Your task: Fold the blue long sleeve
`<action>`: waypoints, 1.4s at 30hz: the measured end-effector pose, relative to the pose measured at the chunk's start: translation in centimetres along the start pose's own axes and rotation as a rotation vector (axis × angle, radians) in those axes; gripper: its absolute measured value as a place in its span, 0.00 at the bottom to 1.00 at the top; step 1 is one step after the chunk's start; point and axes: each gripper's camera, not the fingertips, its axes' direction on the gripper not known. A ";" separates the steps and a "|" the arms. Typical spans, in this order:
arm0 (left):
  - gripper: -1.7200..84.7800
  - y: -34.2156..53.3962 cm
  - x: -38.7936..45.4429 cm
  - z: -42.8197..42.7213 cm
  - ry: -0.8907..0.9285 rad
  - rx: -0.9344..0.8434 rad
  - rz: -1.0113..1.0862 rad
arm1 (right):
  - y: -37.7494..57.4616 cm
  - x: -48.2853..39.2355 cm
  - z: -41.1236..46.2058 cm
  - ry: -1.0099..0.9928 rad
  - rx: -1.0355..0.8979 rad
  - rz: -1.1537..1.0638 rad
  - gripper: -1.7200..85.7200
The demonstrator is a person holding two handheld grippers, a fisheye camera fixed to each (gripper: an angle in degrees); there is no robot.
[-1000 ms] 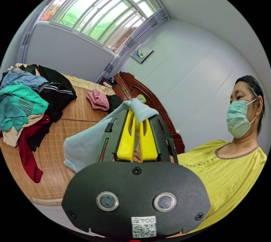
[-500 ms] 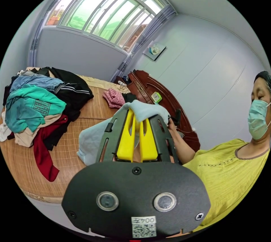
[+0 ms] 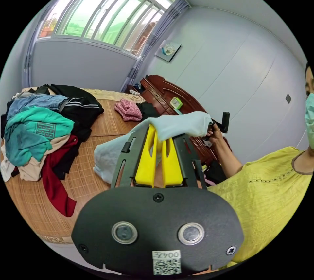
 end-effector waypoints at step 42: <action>0.02 -10.8 -11.3 40.9 -0.037 -0.513 -0.338 | 12.2 24.1 26.9 0.042 -0.610 0.164 0.02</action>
